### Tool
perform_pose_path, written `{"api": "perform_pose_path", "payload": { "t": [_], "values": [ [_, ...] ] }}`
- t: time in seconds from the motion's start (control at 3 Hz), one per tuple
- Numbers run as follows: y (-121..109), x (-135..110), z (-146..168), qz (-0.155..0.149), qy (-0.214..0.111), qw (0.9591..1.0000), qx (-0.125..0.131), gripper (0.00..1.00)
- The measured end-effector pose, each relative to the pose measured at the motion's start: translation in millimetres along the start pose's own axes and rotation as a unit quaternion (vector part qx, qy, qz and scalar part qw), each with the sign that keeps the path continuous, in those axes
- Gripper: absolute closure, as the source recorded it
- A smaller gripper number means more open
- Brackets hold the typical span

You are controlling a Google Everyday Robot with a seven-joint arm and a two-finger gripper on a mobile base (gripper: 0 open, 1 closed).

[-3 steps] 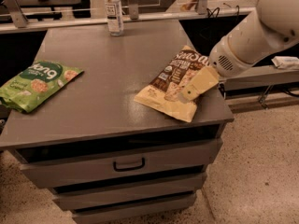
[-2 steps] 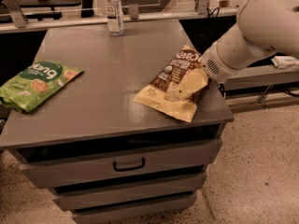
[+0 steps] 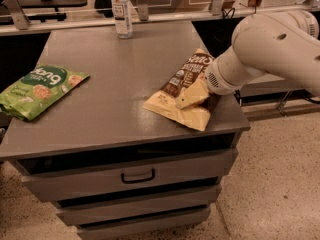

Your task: Move brown chip bag near blue plastic bottle

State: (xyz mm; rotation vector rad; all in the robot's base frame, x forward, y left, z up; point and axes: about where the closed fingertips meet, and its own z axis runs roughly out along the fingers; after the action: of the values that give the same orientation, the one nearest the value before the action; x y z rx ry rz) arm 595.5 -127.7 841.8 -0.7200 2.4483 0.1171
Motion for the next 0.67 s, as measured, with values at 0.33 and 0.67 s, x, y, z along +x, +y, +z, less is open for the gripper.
{"api": "perform_pose_path", "payload": {
  "t": [0.33,0.67],
  "values": [
    [-1.7,-2.8,3.3,0.013,-0.016,0.9998,-0.002,0.4],
    [-10.5,-11.5,-13.5,0.013,-0.042,0.999,-0.002,0.64]
  ]
}}
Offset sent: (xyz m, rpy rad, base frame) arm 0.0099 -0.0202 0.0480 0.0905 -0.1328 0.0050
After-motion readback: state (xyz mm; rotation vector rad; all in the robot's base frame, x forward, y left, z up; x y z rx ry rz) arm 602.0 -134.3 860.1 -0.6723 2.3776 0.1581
